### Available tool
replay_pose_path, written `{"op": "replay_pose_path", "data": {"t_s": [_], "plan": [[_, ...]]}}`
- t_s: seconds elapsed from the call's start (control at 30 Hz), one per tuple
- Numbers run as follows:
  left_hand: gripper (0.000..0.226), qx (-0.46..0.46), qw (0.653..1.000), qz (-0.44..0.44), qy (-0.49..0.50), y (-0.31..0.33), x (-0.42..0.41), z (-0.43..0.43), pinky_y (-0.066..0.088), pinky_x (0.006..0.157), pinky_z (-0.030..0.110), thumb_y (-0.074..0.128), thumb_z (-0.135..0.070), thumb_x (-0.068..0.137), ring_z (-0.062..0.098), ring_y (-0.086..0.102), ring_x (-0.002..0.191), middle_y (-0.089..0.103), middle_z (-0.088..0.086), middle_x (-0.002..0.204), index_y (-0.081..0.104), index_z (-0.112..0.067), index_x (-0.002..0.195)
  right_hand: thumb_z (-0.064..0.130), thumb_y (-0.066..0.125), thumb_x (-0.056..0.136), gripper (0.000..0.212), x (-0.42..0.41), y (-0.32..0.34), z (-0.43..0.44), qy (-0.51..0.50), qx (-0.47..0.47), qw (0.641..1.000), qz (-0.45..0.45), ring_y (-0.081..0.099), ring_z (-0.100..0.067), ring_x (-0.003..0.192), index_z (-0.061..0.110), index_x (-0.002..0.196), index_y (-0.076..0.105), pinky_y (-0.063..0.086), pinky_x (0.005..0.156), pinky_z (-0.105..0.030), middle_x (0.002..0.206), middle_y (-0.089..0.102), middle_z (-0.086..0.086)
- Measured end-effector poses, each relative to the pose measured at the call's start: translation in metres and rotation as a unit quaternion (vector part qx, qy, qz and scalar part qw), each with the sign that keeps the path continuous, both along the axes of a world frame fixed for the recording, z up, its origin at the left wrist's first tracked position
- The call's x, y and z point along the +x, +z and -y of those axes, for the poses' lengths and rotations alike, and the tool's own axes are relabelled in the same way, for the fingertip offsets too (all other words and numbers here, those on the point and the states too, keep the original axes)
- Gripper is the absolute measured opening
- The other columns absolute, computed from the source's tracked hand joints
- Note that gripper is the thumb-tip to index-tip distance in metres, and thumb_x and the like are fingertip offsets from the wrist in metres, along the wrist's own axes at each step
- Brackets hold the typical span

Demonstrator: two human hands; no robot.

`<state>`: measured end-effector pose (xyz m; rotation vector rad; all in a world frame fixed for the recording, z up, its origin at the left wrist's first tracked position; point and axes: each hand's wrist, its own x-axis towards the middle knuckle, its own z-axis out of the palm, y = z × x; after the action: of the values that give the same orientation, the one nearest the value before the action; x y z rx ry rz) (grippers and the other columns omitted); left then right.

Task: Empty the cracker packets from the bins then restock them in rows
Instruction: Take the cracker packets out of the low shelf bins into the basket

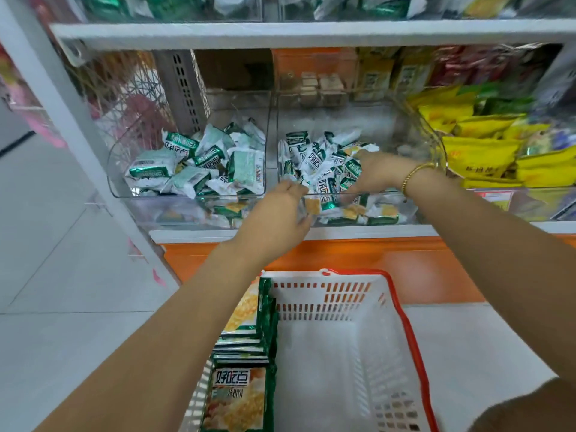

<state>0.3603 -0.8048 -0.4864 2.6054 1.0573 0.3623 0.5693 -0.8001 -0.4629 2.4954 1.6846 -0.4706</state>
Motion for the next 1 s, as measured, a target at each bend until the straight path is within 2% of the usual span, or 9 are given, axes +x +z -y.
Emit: {"op": "replay_pose_path", "data": {"t_s": [0.17, 0.3, 0.37, 0.47, 0.57, 0.67, 0.8, 0.93, 1.0], "plan": [[0.053, 0.012, 1.000, 0.007, 0.016, -0.005, 0.001, 0.007, 0.041, 0.091, 0.030, 0.053, -0.023, 0.094, 0.026, 0.050, 0.121, 0.035, 0.005, 0.147, 0.036, -0.013, 0.143, 0.033, 0.079, 0.074, 0.070, 0.001, -0.001, 0.005, -0.025, 0.037, 0.999, 0.015, 0.055, -0.028, 0.109, 0.001, 0.128, 0.047, 0.050, 0.084, -0.034, 0.127, 0.055, -0.014], [0.057, 0.016, 1.000, 0.017, 0.016, -0.009, 0.000, 0.011, 0.037, 0.100, 0.027, 0.053, -0.019, 0.094, 0.024, 0.046, 0.127, 0.031, 0.004, 0.151, 0.032, -0.012, 0.146, 0.027, 0.077, 0.077, 0.075, 0.017, 0.000, 0.014, -0.051, 0.087, 0.992, -0.078, 0.047, -0.029, 0.125, 0.003, 0.138, 0.041, 0.045, 0.098, -0.035, 0.142, 0.045, -0.013], [0.059, 0.014, 1.000, 0.016, 0.014, -0.011, -0.001, 0.012, 0.032, 0.104, 0.027, 0.053, -0.020, 0.094, 0.023, 0.039, 0.133, 0.029, 0.004, 0.153, 0.029, -0.012, 0.148, 0.025, 0.078, 0.077, 0.082, 0.022, 0.003, 0.018, -0.063, 0.122, 0.980, -0.142, 0.045, -0.027, 0.126, 0.009, 0.145, 0.035, 0.042, 0.092, -0.031, 0.145, 0.041, -0.010], [0.065, 0.007, 1.000, 0.008, 0.009, -0.015, -0.004, 0.011, 0.025, 0.110, 0.026, 0.053, -0.021, 0.095, 0.018, 0.026, 0.142, 0.021, 0.000, 0.157, 0.022, -0.015, 0.151, 0.014, 0.082, 0.073, 0.075, 0.023, 0.010, 0.027, -0.064, 0.200, 0.940, -0.268, 0.054, -0.019, 0.107, 0.016, 0.137, 0.043, 0.044, 0.075, -0.024, 0.120, 0.054, -0.001], [0.066, 0.004, 1.000, 0.011, -0.006, -0.018, -0.010, 0.010, 0.019, 0.110, 0.021, 0.053, -0.022, 0.095, 0.012, 0.019, 0.144, 0.016, -0.003, 0.158, 0.020, -0.017, 0.151, 0.009, 0.082, 0.070, 0.063, 0.023, 0.016, 0.037, -0.040, 0.250, 0.893, -0.373, 0.061, -0.015, 0.108, 0.024, 0.124, 0.051, 0.051, 0.074, -0.025, 0.121, 0.060, 0.005], [0.061, 0.014, 0.999, 0.026, -0.018, -0.019, -0.022, 0.005, 0.029, 0.106, 0.025, 0.055, -0.020, 0.093, 0.017, 0.034, 0.137, 0.024, -0.003, 0.155, 0.029, -0.016, 0.148, 0.007, 0.083, 0.068, 0.066, 0.021, 0.017, 0.051, -0.012, 0.285, 0.857, -0.429, 0.063, -0.011, 0.108, 0.024, 0.125, 0.052, 0.053, 0.087, -0.030, 0.122, 0.062, 0.005], [0.046, 0.029, 0.998, 0.049, -0.012, -0.015, -0.039, -0.005, 0.042, 0.093, 0.028, 0.055, -0.015, 0.092, 0.020, 0.055, 0.112, 0.044, 0.000, 0.140, 0.045, -0.016, 0.137, 0.014, 0.081, 0.067, 0.062, 0.017, 0.007, 0.063, -0.014, 0.347, 0.801, -0.487, 0.064, 0.004, 0.094, 0.016, 0.122, 0.052, 0.049, 0.077, -0.014, 0.101, 0.068, 0.018], [0.033, 0.095, 0.977, 0.147, 0.120, 0.009, -0.050, -0.031, 0.038, 0.086, 0.026, 0.055, -0.016, 0.093, 0.023, 0.053, 0.112, 0.053, 0.008, 0.126, 0.056, -0.011, 0.126, 0.023, 0.080, 0.060, 0.063, 0.014, -0.004, 0.056, -0.032, 0.336, 0.764, -0.550, 0.064, -0.019, 0.110, 0.021, 0.119, 0.057, 0.052, 0.092, -0.036, 0.116, 0.068, 0.003], [0.043, 0.077, 0.967, 0.115, 0.212, 0.020, -0.052, -0.057, 0.039, 0.092, 0.034, 0.058, -0.027, 0.092, 0.028, 0.050, 0.115, 0.051, 0.015, 0.127, 0.051, -0.007, 0.130, 0.021, 0.079, 0.060, 0.056, 0.010, -0.009, 0.049, -0.034, 0.329, 0.768, -0.548, 0.065, -0.022, 0.108, 0.025, 0.112, 0.060, 0.051, 0.094, -0.041, 0.112, 0.070, 0.004]]}}
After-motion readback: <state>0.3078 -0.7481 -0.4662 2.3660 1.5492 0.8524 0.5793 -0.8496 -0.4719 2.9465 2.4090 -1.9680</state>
